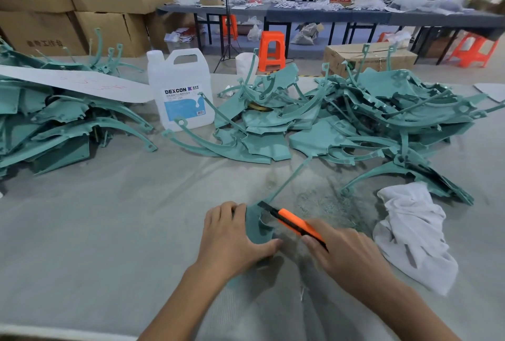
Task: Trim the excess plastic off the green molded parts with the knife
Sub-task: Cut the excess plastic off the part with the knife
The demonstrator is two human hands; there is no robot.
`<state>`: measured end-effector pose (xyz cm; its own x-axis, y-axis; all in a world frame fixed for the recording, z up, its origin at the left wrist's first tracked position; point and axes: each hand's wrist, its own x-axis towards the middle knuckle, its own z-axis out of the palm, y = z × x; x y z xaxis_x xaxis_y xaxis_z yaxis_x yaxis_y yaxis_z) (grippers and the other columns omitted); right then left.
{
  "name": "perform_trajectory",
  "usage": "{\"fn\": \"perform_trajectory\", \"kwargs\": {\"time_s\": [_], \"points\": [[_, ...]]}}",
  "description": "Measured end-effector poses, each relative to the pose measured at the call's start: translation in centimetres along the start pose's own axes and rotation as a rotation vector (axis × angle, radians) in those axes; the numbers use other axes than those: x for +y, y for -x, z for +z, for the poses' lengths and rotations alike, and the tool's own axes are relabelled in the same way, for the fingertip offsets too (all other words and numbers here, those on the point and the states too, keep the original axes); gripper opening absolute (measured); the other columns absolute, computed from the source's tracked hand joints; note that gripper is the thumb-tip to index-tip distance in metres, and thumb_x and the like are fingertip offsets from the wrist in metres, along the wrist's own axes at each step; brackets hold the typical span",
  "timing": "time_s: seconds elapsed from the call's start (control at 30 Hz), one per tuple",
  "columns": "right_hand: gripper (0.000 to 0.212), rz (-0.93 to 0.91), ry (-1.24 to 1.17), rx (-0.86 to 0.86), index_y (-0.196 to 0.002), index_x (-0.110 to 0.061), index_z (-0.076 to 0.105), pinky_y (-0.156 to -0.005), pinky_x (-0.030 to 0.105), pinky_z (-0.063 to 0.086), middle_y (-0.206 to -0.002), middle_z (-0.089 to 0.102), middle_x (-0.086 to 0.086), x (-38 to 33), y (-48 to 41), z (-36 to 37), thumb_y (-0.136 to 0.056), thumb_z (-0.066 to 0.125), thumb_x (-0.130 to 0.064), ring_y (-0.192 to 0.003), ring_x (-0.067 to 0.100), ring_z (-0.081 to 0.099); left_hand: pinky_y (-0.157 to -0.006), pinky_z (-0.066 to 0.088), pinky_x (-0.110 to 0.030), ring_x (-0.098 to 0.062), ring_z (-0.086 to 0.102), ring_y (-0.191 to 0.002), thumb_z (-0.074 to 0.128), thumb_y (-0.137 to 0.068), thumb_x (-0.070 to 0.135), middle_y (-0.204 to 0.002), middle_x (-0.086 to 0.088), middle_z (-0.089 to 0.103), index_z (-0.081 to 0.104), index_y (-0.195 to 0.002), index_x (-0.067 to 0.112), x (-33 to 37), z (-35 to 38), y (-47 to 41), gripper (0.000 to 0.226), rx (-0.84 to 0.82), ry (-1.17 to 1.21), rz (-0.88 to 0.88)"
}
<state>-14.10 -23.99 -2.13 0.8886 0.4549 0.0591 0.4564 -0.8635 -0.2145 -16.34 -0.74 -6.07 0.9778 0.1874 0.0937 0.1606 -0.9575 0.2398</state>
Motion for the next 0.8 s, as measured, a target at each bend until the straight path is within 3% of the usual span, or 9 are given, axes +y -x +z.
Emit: {"fn": "perform_trajectory", "kwargs": {"time_s": [0.1,0.2,0.3,0.37,0.5,0.67,0.8], "points": [[0.04,-0.081,0.083,0.025,-0.139,-0.043,0.04,-0.061,0.032,0.048,-0.089,0.062,-0.011,0.0,-0.8,-1.3,-0.103,0.029,-0.057,-0.078,0.018,0.066,-0.11,0.024,-0.032,-0.019,0.034,-0.123,0.031,-0.057,0.1,-0.126,0.007,0.041,0.047,-0.13,0.027,0.1,0.0,0.1,0.105,-0.002,-0.024,0.001],[0.043,-0.092,0.15,0.227,-0.139,-0.03,0.055,-0.042,0.018,0.031,-0.07,0.054,-0.011,1.6,-2.3,-3.2,-0.103,0.036,-0.046,-0.049,0.009,0.052,-0.109,0.026,-0.033,-0.019,0.034,-0.118,0.031,-0.058,0.1,-0.122,0.007,0.04,0.046,-0.129,0.027,0.1,0.0,0.1,0.103,0.002,-0.024,0.004],[0.039,-0.025,0.234,0.372,-0.133,-0.025,0.061,-0.042,0.028,0.035,-0.073,0.064,-0.003,2.9,-3.4,-5.4,-0.1,0.052,-0.042,-0.054,0.026,0.063,-0.108,0.026,-0.035,-0.019,0.033,-0.115,0.031,-0.059,0.099,-0.119,0.007,0.04,0.046,-0.128,0.026,0.2,0.0,0.2,0.102,0.02,-0.038,0.004],[0.034,-0.104,0.235,0.403,-0.124,-0.023,0.066,-0.04,0.029,0.036,-0.067,0.063,-0.003,2.1,-3.1,-5.1,-0.095,0.059,-0.04,-0.046,0.027,0.06,-0.108,0.025,-0.034,-0.019,0.034,-0.117,0.031,-0.058,0.1,-0.12,0.006,0.039,0.046,-0.129,0.026,0.3,0.2,0.3,0.103,0.023,-0.024,-0.009],[0.031,-0.258,0.255,0.302,-0.116,-0.025,0.067,-0.038,0.023,0.029,-0.06,0.062,-0.006,-0.4,-1.4,-3.6,-0.094,0.06,-0.046,-0.04,0.017,0.056,-0.109,0.023,-0.033,-0.018,0.033,-0.119,0.032,-0.055,0.103,-0.12,0.008,0.039,0.048,-0.126,0.029,0.3,0.6,0.3,0.104,0.039,0.018,-0.03],[0.04,-0.236,0.325,0.048,-0.14,-0.035,0.037,-0.055,0.034,0.033,-0.097,0.067,-0.005,-1.9,-1.6,-3.3,-0.105,0.029,-0.053,-0.08,0.022,0.068,-0.107,0.023,-0.03,-0.016,0.034,-0.118,0.031,-0.054,0.103,-0.117,0.01,0.04,0.049,-0.125,0.03,0.3,0.8,0.4,0.103,0.067,0.025,-0.027],[0.033,-0.245,0.385,-0.008,-0.134,-0.031,0.04,-0.056,0.033,0.037,-0.091,0.063,-0.004,-2.9,-2.5,-4.5,-0.107,0.031,-0.046,-0.075,0.023,0.065,-0.107,0.024,-0.031,-0.017,0.035,-0.117,0.031,-0.053,0.104,-0.118,0.009,0.04,0.05,-0.124,0.03,0.3,0.8,0.3,0.104,0.066,0.023,-0.04]]}}
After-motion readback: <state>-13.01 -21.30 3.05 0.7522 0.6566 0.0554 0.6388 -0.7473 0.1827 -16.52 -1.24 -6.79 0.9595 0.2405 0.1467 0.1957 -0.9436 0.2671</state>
